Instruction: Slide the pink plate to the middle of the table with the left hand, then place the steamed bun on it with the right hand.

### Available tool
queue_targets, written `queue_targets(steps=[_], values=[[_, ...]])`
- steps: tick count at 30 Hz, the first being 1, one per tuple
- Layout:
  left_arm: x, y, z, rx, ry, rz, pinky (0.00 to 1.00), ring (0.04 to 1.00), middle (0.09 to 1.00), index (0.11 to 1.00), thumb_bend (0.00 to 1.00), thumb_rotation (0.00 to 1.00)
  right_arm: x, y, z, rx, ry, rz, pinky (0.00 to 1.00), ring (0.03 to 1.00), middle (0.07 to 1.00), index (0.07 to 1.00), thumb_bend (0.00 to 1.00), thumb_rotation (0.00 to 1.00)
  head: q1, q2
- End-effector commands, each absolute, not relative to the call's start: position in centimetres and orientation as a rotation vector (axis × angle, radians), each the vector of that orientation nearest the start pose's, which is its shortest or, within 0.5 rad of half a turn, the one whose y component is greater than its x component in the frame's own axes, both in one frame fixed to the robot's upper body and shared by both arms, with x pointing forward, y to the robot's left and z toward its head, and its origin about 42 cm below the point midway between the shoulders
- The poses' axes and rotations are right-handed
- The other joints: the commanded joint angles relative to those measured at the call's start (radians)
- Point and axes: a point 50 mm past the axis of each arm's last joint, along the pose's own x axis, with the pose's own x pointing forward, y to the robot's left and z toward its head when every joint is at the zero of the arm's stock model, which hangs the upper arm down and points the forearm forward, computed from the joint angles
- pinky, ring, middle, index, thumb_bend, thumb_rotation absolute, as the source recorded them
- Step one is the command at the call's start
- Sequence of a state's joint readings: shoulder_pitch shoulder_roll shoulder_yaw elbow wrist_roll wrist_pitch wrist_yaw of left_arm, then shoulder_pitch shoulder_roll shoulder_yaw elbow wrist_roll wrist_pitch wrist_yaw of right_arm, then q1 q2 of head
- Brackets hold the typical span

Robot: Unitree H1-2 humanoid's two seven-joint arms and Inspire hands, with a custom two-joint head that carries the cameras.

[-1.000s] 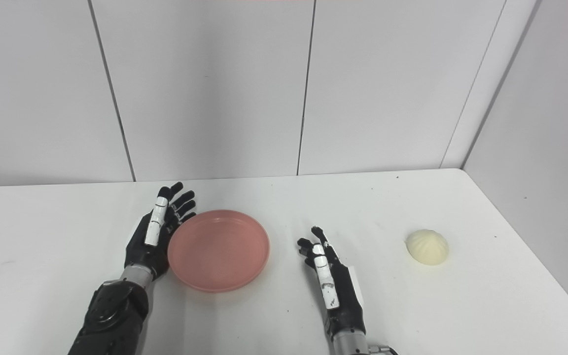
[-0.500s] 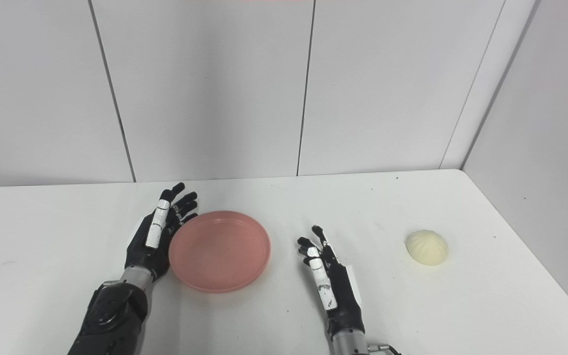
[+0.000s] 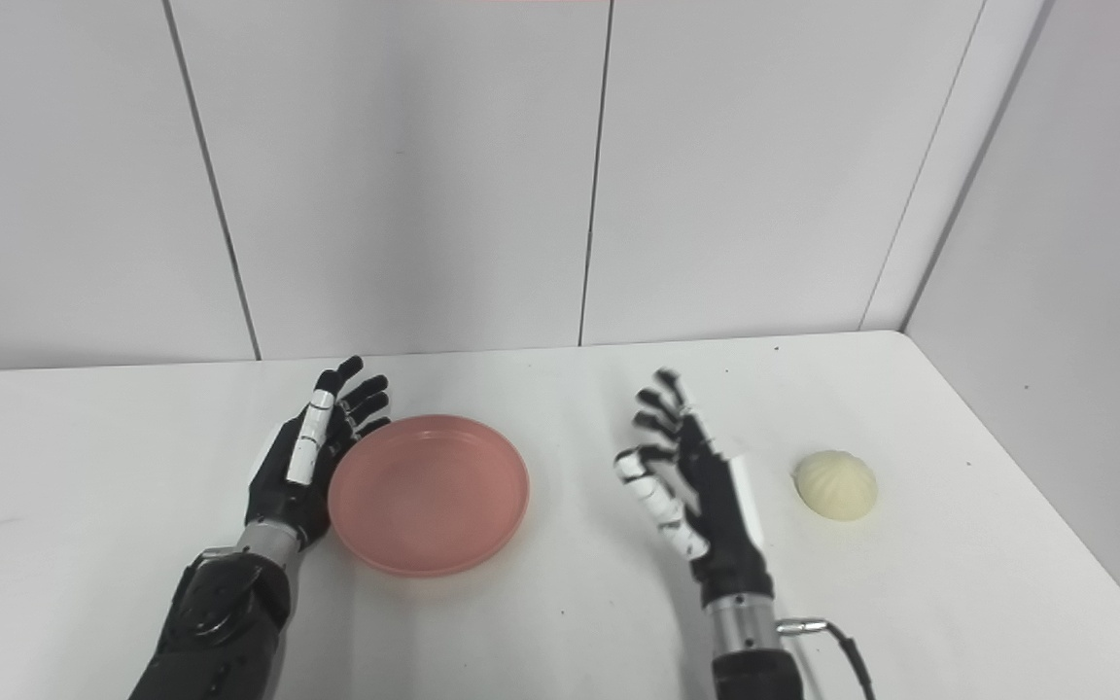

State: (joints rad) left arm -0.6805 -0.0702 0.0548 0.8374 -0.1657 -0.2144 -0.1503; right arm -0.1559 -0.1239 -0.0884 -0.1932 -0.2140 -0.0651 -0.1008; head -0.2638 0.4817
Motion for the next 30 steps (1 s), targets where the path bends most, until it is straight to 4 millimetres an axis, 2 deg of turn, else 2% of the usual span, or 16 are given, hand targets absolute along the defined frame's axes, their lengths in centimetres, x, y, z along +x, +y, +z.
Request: queue_targets(steps=[1, 2, 4, 8, 10, 12, 15, 20, 24, 27, 30], values=[[46.7, 11.8, 11.8, -0.184, 0.035, -0.272, 0.84, 0.883, 0.845, 0.898, 0.69, 0.84, 31.5, -26.9, 25.7, -0.381, -0.575, -0.214, 0.69, 0.791, 0.863, 0.962, 0.91, 0.82, 0.000, -0.001], [46.8, 11.8, 11.8, -0.182, 0.033, -0.273, 0.84, 0.883, 0.847, 0.906, 0.69, 0.84, 31.3, -27.5, 26.8, -0.403, -0.580, -0.230, 0.71, 0.820, 0.883, 0.957, 0.93, 0.77, 0.000, -0.002], [46.8, 11.8, 11.8, -0.177, 0.030, -0.273, 0.84, 0.883, 0.849, 0.913, 0.68, 0.85, 31.1, -29.3, 29.1, -0.469, -0.589, -0.269, 0.72, 0.838, 0.889, 0.954, 0.95, 0.75, -0.001, -0.005], [46.8, 11.6, 11.8, -0.174, 0.028, -0.274, 0.85, 0.884, 0.846, 0.924, 0.67, 0.85, 31.3, -31.8, 32.1, -0.619, -0.548, -0.325, 0.72, 0.858, 0.899, 0.938, 0.99, 0.74, 0.000, -0.010], [46.8, 11.6, 11.8, -0.168, 0.024, -0.276, 0.84, 0.883, 0.847, 0.932, 0.66, 0.85, 31.9, -34.0, 34.4, -0.716, -0.505, -0.312, 0.73, 0.835, 0.869, 0.901, 1.00, 0.66, 0.002, -0.013], [46.9, 11.5, 11.8, -0.165, 0.022, -0.277, 0.84, 0.883, 0.847, 0.935, 0.66, 0.85, 32.4, -35.6, 36.4, -0.845, -0.465, -0.285, 0.72, 0.812, 0.849, 0.886, 1.00, 0.63, 0.002, -0.012], [46.9, 11.5, 11.9, -0.162, 0.022, -0.278, 0.84, 0.879, 0.845, 0.944, 0.65, 0.85, 32.7, -37.0, 38.3, -1.000, -0.371, -0.218, 0.69, 0.821, 0.845, 0.873, 1.00, 0.59, 0.002, -0.012], [46.8, 11.5, 11.9, -0.158, 0.023, -0.284, 0.84, 0.873, 0.840, 0.952, 0.65, 0.85, 33.4, -39.0, 40.3, -1.197, -0.222, -0.136, 0.69, 0.850, 0.876, 0.868, 1.00, 0.55, 0.004, -0.010], [46.8, 11.4, 11.9, -0.159, 0.021, -0.287, 0.84, 0.873, 0.834, 0.955, 0.65, 0.84, 34.0, -40.6, 41.2, -1.346, -0.087, -0.067, 0.78, 0.914, 0.915, 0.860, 1.00, 0.57, 0.004, -0.011], [46.8, 11.4, 11.9, -0.147, 0.019, -0.290, 0.84, 0.874, 0.832, 0.959, 0.64, 0.85, 34.6, -41.0, 41.4, -1.395, -0.010, -0.021, 0.77, 0.922, 0.920, 0.859, 1.00, 0.55, 0.004, -0.012], [46.7, 11.4, 11.9, -0.146, 0.020, -0.290, 0.84, 0.871, 0.830, 0.959, 0.65, 0.84, 35.6, -41.4, 41.3, -1.443, 0.067, 0.012, 0.71, 0.896, 0.912, 0.856, 1.00, 0.47, 0.004, -0.013]])
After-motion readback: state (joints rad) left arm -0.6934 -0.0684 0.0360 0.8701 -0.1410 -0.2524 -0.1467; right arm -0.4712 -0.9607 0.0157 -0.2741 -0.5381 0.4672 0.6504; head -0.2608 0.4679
